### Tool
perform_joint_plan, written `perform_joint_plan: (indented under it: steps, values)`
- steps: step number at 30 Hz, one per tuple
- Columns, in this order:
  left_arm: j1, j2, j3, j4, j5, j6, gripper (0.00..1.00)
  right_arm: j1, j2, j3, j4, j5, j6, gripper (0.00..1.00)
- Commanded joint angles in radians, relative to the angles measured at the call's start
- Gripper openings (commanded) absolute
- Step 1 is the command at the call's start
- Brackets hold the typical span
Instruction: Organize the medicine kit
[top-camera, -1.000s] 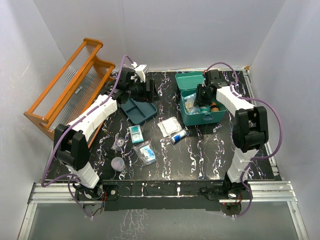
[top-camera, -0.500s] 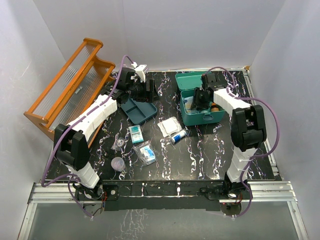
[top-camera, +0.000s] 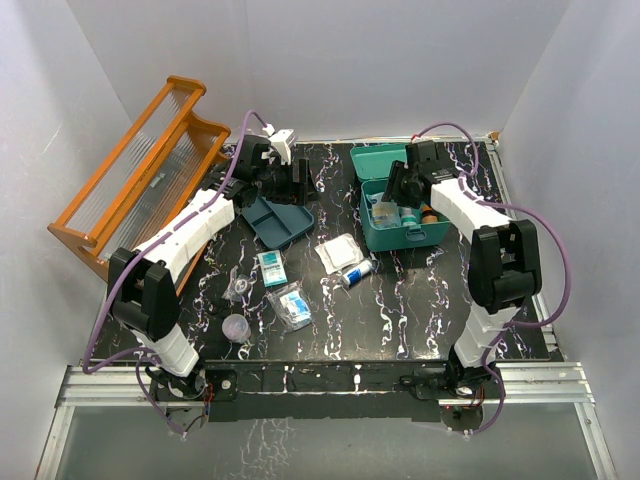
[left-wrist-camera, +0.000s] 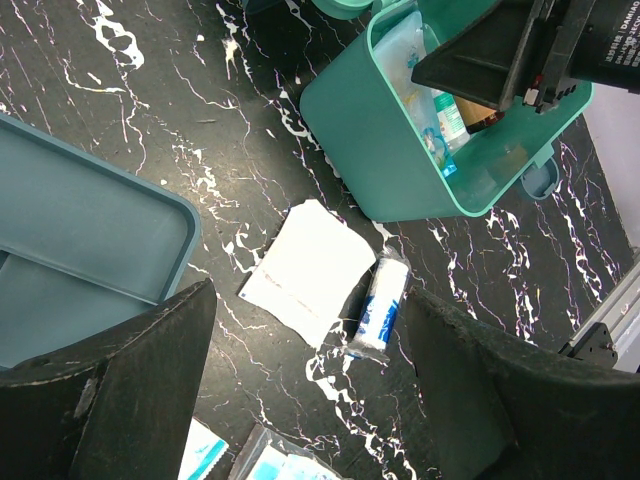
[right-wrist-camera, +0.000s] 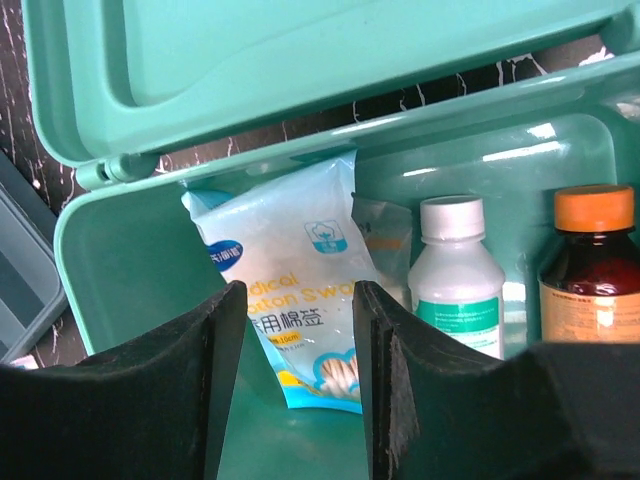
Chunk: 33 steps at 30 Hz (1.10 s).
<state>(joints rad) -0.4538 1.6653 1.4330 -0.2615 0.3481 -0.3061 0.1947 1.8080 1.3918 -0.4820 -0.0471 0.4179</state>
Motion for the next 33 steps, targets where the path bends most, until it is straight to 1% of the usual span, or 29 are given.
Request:
perform_joint_plan:
  steps: [1, 6, 11, 15, 22, 27, 30, 33]
  values:
    - [0.001, -0.010, 0.020, 0.011, 0.012, 0.009, 0.75, 0.006, 0.002, -0.019, 0.149, 0.040, 0.066, 0.45]
    - [0.001, -0.006, 0.024, 0.013, 0.015, 0.007, 0.75, 0.025, 0.057, -0.042, 0.179, 0.053, 0.084, 0.43]
    - [0.002, -0.004, 0.030, 0.008, 0.010, 0.011, 0.75, 0.037, 0.057, -0.109, 0.205, 0.050, 0.123, 0.38]
    - [0.001, 0.000, 0.034, 0.006, 0.009, 0.013, 0.75, 0.038, 0.060, -0.145, 0.224, 0.013, 0.159, 0.37]
    - [0.000, 0.004, 0.041, 0.004, 0.009, 0.015, 0.75, 0.036, 0.024, -0.098, 0.201, -0.028, 0.195, 0.37]
    - [0.001, -0.004, 0.034, 0.004, 0.006, 0.019, 0.75, 0.031, -0.053, -0.089, 0.174, 0.046, 0.229, 0.39]
    - [0.001, -0.007, 0.024, 0.005, 0.006, 0.019, 0.75, 0.029, -0.098, -0.087, 0.149, 0.096, 0.219, 0.39]
    - [0.001, -0.011, 0.014, 0.008, 0.006, 0.018, 0.76, 0.028, -0.101, -0.076, 0.106, 0.119, 0.197, 0.39]
